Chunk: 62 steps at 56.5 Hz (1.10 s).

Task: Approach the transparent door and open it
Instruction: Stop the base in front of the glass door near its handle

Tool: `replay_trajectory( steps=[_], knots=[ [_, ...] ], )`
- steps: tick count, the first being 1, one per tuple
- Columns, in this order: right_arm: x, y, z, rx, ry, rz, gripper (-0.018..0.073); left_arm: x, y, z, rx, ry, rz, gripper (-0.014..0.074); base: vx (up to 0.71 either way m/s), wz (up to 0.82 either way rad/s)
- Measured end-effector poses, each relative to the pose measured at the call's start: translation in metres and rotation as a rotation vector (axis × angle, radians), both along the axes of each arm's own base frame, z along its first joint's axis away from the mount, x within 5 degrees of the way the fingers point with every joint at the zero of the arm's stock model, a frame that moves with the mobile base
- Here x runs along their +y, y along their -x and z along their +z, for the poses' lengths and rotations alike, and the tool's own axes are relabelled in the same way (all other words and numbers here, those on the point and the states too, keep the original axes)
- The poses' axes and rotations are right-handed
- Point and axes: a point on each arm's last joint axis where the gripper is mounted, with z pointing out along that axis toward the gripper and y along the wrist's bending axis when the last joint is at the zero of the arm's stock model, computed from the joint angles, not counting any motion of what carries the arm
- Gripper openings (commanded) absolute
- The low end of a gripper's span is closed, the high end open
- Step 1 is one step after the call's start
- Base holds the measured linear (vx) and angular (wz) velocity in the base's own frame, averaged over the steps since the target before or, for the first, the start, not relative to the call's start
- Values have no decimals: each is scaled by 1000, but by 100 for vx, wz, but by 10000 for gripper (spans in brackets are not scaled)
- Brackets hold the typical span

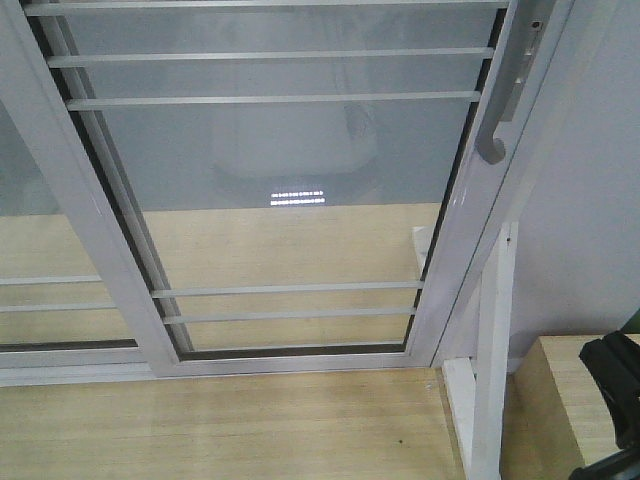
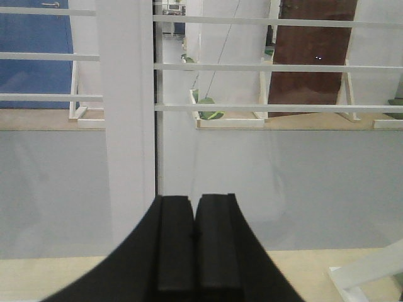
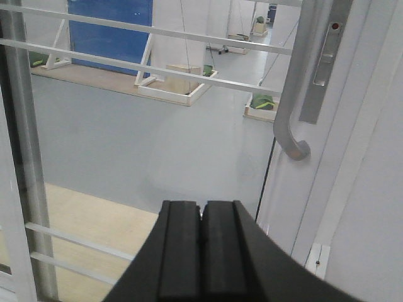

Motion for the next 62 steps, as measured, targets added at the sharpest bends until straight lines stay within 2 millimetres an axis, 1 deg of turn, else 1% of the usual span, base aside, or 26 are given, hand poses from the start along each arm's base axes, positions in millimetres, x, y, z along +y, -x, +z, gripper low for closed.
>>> replay_trajectory(
  steps=[11,22,36,62],
  knots=[
    [0,0,2,-20,-7,0,-4,0,0,0,0,0,0,-6,0,0],
    [0,-1,15,-153,-51,-3,-4,0,0,0,0,0,0,-6,0,0],
    [0,0,25,-264,-88,-4,-4,0,0,0,0,0,0,-6,0,0],
    [-1,0,27,-290,-82,-5,-4,0,0,0,-3,0,1,-6,0,0]
  ],
)
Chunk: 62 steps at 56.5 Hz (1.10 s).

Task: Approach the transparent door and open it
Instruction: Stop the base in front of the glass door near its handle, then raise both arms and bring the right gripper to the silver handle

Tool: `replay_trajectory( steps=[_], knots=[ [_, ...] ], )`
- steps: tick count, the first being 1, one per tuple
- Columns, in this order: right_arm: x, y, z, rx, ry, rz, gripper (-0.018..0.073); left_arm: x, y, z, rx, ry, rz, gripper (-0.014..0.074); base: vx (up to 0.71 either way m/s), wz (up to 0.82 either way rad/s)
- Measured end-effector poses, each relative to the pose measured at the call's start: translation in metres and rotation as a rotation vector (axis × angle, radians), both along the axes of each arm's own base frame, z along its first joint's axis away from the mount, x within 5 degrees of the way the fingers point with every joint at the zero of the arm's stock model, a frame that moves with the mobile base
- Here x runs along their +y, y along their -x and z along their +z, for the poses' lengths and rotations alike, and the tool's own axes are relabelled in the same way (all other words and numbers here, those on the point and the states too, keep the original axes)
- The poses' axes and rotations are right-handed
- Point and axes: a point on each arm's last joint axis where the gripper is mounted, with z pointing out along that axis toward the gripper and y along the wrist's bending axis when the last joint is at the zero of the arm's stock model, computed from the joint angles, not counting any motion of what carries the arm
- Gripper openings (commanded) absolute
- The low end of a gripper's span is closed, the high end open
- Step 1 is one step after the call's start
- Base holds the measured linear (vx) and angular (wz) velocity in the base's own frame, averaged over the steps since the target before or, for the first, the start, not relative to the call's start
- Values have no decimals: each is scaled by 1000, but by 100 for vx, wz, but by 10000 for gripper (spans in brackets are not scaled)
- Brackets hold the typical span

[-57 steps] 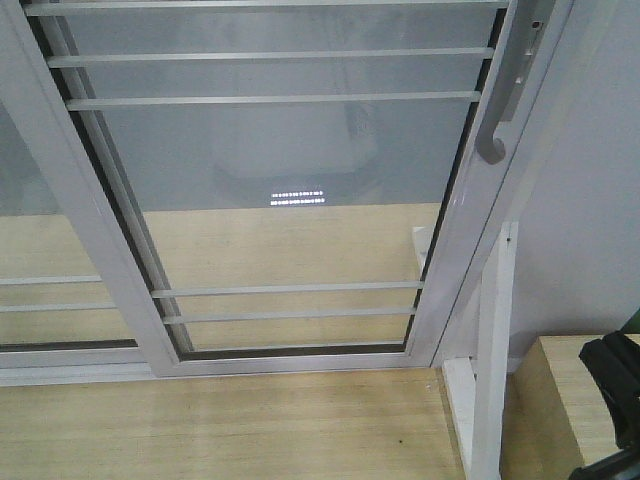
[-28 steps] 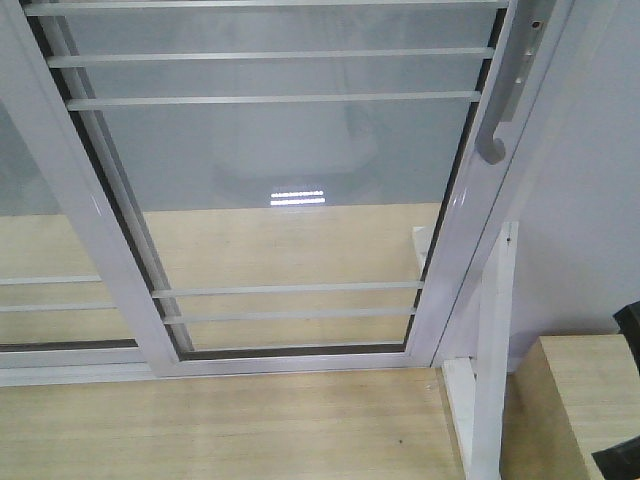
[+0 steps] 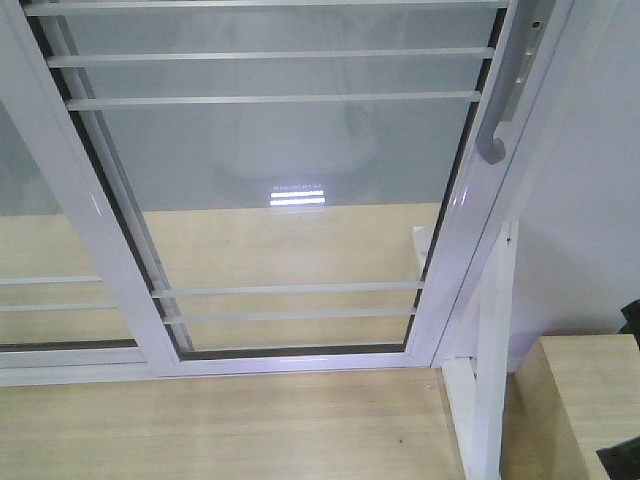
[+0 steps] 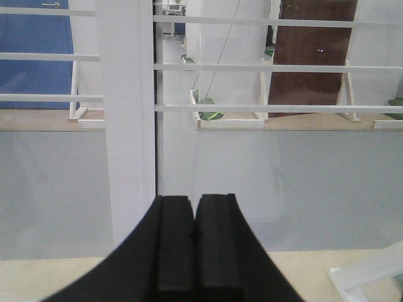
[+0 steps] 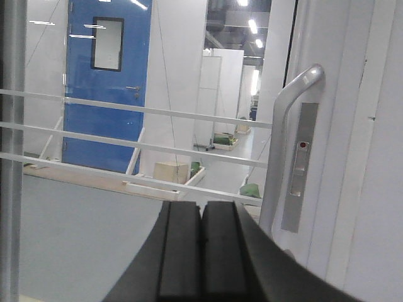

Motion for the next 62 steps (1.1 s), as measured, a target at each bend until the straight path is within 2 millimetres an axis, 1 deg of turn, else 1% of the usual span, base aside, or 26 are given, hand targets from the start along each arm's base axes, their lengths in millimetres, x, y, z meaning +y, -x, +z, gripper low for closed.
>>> replay_trajectory(
  steps=[7,17,22,26,28,32,38,39,40,41,44,45,46,47,50,52,55,56,58,60,62],
  knots=[
    [0,0,0,-5,14,-3,-4,0,0,2,-24,1,5,-6,0,0],
    [0,0,0,-7,19,-4,-4,3,0,12,-133,12,27,-6,0,0],
    [0,-2,1,29,7,-2,-4,4,1,18,-194,36,39,-6,0,0],
    [2,-5,8,80,12,0,-4,4,0,19,-195,67,43,-6,0,0],
    [2,-8,16,89,25,-2,-4,4,-2,20,-173,71,42,-6,0,0],
    [5,-17,31,113,53,-11,-4,4,-7,30,-148,71,42,-6,0,0],
    [9,-41,56,199,26,-43,-4,4,-23,56,-93,71,45,-6,0,0],
    [9,-44,63,189,13,-49,-4,4,-26,60,-85,69,46,-6,0,0],
    [10,-52,64,222,13,-60,-4,4,-31,66,-78,65,47,-6,0,0],
    [10,-57,70,220,10,-70,-4,4,-35,69,-73,59,48,-6,0,0],
    [12,-75,79,250,19,-98,-4,4,-50,83,-49,35,52,-6,0,0],
    [12,-81,85,243,23,-106,-4,4,-55,89,-51,25,53,-6,0,0],
    [12,-88,86,256,29,-118,-4,3,-61,88,-23,17,54,-6,0,0],
    [13,-96,90,261,32,-130,-4,3,-66,97,-33,8,55,-6,0,0],
    [12,-114,102,259,36,-155,-4,3,-86,104,4,-9,56,-6,0,0],
    [12,-125,106,263,41,-170,-4,3,-99,106,30,-15,57,-6,0,0],
    [12,-145,111,281,45,-190,-4,3,-118,115,47,-21,58,-6,0,0],
    [12,-150,112,285,47,-194,-4,2,-125,117,57,-22,58,-6,0,0],
    [12,-162,113,295,51,-202,-4,2,-134,121,57,-22,59,-6,0,0],
    [13,-173,113,304,60,-206,-4,2,-151,120,87,-25,60,-6,0,0],
    [15,-183,112,309,71,-210,-4,2,-161,122,93,-25,61,-6,0,0]
  ],
)
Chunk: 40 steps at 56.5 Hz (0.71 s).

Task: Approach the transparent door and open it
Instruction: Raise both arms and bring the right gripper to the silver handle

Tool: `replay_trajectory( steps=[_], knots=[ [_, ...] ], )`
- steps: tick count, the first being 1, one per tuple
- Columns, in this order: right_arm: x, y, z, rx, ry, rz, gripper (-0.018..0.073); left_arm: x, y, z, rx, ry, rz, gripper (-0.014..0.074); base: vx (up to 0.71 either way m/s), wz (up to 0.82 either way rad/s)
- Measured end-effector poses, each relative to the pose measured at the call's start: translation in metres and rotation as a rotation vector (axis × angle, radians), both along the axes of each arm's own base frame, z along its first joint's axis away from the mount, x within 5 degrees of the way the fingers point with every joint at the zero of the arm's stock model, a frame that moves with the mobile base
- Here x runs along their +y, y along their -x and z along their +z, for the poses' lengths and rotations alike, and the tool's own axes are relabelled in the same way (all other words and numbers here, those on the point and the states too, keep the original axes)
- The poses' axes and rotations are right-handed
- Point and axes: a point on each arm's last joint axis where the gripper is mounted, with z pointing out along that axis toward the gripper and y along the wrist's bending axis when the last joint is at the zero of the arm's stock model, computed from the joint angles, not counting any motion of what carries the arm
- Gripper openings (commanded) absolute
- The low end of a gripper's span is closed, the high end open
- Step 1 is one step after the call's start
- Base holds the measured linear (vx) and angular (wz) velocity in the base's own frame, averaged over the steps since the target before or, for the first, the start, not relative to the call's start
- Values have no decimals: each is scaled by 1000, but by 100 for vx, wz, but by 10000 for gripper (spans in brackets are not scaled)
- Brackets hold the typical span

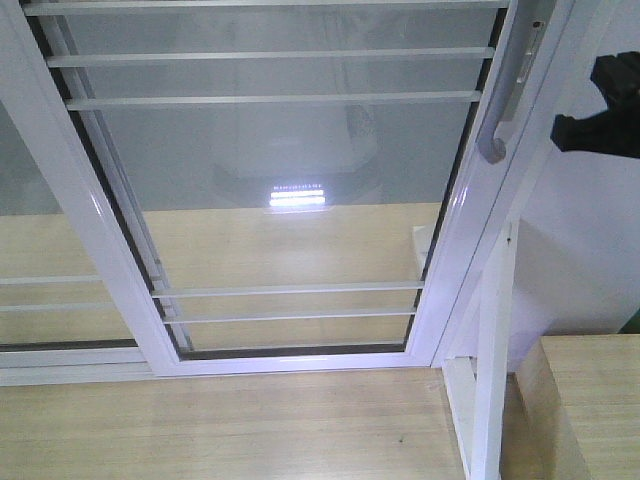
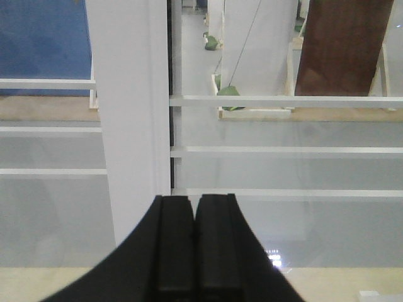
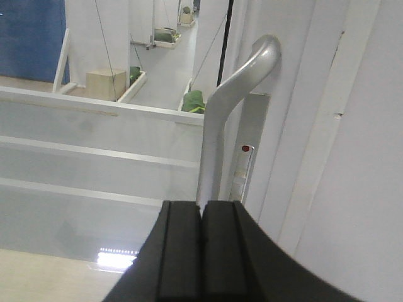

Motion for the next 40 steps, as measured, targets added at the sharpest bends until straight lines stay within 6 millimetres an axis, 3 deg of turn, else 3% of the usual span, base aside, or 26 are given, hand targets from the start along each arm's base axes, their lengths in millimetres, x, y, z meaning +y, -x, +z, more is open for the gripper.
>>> replay_trajectory(
  steps=[8,13,40],
  knots=[
    [2,-31,-12,11,26,-19,-4,0,-37,-5,31,-4,9,-6,0,0],
    [2,-41,-20,3,28,-35,-4,0,-49,-11,36,-7,16,-6,0,0],
    [3,-47,-27,12,30,-41,51,1,-55,-15,28,-10,24,15,0,0]
  ],
)
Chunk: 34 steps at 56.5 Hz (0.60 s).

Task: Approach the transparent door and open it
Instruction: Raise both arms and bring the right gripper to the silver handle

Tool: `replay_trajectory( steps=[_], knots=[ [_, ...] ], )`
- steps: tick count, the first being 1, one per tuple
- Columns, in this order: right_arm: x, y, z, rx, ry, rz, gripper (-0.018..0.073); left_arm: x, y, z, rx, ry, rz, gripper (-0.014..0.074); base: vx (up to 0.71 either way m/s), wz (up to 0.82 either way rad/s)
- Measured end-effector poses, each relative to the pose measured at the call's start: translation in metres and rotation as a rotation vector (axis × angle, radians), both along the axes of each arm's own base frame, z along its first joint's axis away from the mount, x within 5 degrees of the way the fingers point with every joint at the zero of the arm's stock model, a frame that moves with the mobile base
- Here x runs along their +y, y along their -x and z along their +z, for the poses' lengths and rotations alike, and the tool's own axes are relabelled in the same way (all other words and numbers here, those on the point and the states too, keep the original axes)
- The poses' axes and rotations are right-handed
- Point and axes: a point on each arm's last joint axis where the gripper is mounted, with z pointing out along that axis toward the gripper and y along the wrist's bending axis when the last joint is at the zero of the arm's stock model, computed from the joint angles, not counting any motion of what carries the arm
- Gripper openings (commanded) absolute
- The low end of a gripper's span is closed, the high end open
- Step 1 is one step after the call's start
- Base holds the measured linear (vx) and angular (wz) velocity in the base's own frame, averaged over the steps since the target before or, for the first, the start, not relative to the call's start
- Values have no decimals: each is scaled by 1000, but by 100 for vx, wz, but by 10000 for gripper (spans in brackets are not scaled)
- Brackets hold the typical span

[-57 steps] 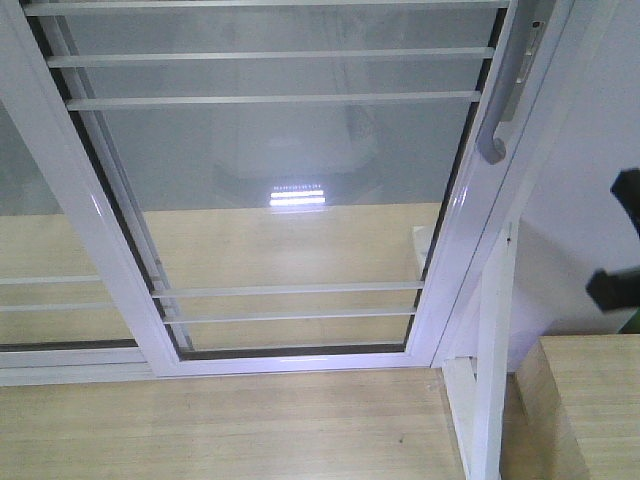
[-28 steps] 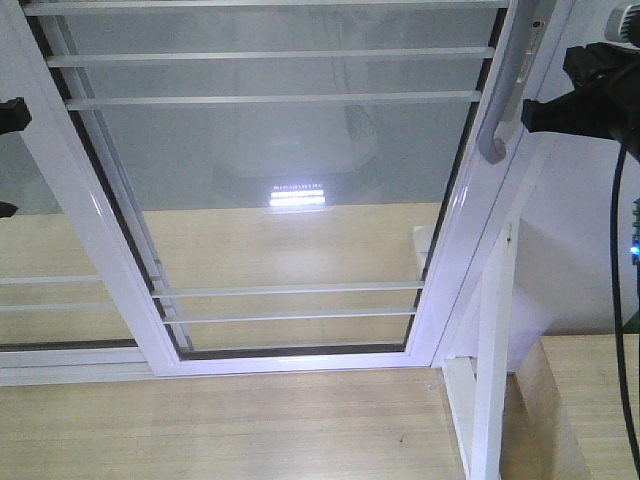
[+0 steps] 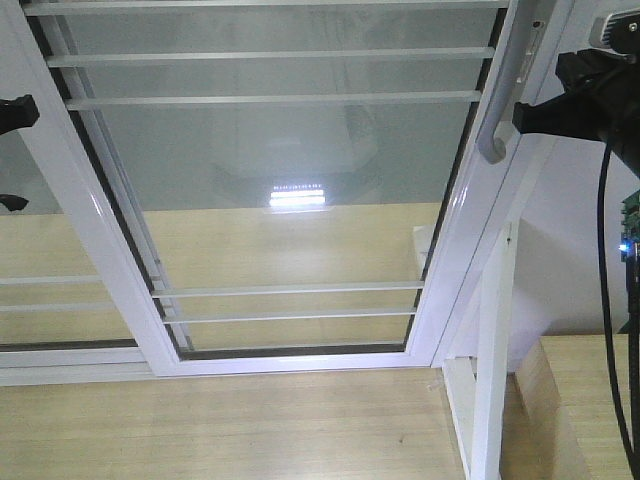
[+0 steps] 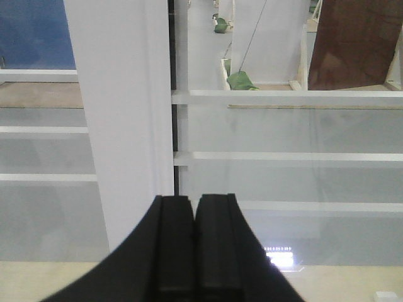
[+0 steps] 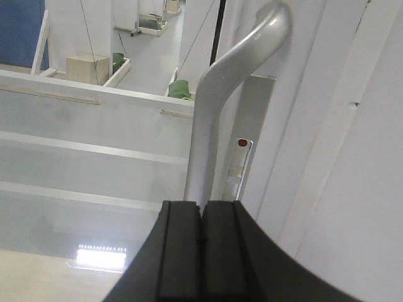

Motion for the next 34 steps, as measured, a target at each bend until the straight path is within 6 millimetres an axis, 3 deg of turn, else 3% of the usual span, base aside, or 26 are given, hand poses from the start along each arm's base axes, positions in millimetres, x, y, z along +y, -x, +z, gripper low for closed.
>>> replay_trajectory(
  steps=[14,28,34],
  knots=[
    [0,0,0,0,0,0,235,0,0,0,-1,0,0,136,0,0],
    [0,0,0,0,-1,0,606,0,0,2,-18,-1,4,405,0,0],
    [0,0,0,0,-2,-1,694,1,0,3,-30,-2,6,523,0,0]
  ],
)
